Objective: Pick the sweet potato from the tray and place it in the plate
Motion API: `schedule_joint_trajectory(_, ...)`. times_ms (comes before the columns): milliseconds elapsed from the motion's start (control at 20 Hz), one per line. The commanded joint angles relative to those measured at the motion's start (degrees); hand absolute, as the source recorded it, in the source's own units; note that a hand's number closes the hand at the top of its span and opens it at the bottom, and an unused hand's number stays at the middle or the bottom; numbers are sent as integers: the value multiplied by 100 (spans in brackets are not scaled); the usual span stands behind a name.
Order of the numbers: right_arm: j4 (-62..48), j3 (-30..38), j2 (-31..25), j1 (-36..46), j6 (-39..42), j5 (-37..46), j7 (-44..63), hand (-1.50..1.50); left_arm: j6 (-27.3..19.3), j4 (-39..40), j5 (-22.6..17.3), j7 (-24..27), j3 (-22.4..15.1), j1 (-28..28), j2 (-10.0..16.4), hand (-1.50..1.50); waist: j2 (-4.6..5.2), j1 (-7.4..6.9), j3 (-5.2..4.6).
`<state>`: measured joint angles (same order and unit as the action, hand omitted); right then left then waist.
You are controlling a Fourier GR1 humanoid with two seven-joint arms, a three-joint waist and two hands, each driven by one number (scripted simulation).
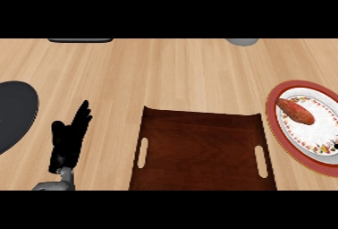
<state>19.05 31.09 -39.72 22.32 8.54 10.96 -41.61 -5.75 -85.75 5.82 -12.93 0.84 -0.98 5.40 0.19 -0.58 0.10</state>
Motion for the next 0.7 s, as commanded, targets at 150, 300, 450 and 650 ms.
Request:
schedule_joint_trajectory(150,-443,-32,-385,24,-41,-28,-203,-150,-114,-320,167,-374,-216,54,-164,0,-4,-10,1)
schedule_joint_trajectory(300,-769,114,-465,-320,-38,-106,-683,-150,-41,340,-11,-44,111,-345,-68,0,12,3,5)
schedule_joint_trajectory(450,-767,194,-584,-235,75,-269,-651,-150,-25,-98,-3,-140,-10,75,-119,0,2,-9,4)
schedule_joint_trajectory(650,-1004,230,-733,-169,14,-260,-612,-150,-49,-23,130,-96,-24,-53,-64,0,21,-43,13)
